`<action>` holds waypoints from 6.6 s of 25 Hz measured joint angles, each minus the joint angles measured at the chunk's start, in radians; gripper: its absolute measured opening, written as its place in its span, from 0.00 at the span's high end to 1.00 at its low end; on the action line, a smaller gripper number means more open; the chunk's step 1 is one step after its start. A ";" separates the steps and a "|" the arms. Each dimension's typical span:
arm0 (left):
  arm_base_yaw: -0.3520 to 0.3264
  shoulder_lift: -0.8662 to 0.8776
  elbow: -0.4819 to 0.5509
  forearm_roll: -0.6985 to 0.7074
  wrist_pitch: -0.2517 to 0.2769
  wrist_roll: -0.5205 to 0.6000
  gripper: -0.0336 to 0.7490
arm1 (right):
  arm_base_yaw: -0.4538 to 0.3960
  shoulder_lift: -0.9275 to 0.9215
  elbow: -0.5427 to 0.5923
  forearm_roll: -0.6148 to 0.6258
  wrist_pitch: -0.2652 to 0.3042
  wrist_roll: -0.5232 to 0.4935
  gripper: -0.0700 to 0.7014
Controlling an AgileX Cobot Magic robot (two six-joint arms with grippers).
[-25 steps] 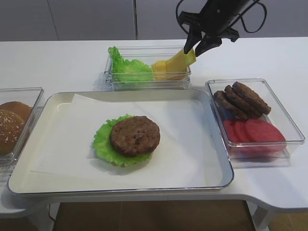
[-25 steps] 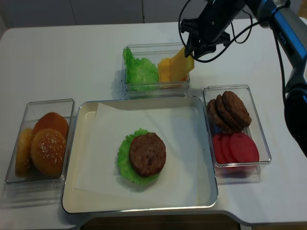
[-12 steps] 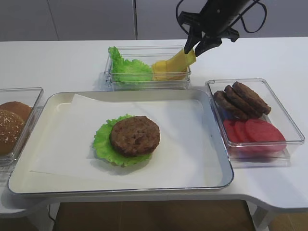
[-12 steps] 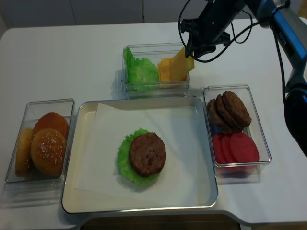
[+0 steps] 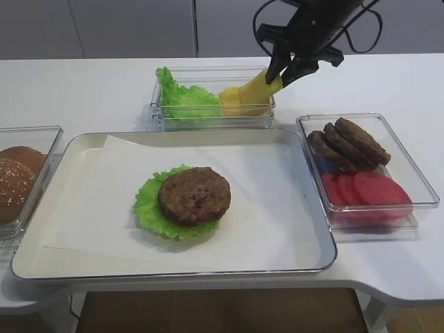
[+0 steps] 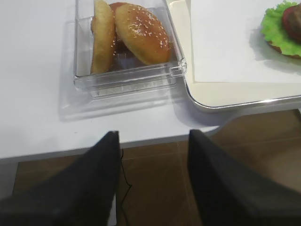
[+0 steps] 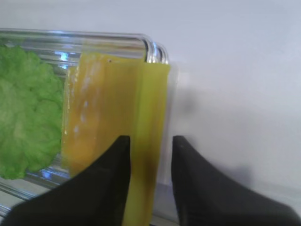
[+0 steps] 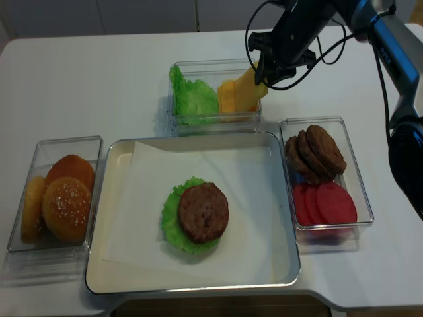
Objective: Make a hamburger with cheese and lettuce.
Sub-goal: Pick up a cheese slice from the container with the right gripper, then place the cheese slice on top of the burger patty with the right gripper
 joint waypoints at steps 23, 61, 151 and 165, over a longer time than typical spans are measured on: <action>0.000 0.000 0.000 0.000 0.000 0.000 0.51 | 0.000 0.000 -0.001 0.037 0.002 0.000 0.85; 0.000 0.000 0.000 0.000 0.000 0.000 0.51 | 0.000 -0.020 -0.076 0.072 0.025 0.004 0.86; 0.000 0.000 0.000 0.000 0.000 0.000 0.51 | 0.096 -0.569 0.334 0.102 0.044 -0.064 0.86; 0.000 0.000 0.000 0.000 0.000 0.000 0.51 | 0.219 -0.707 0.546 0.141 0.041 -0.130 0.86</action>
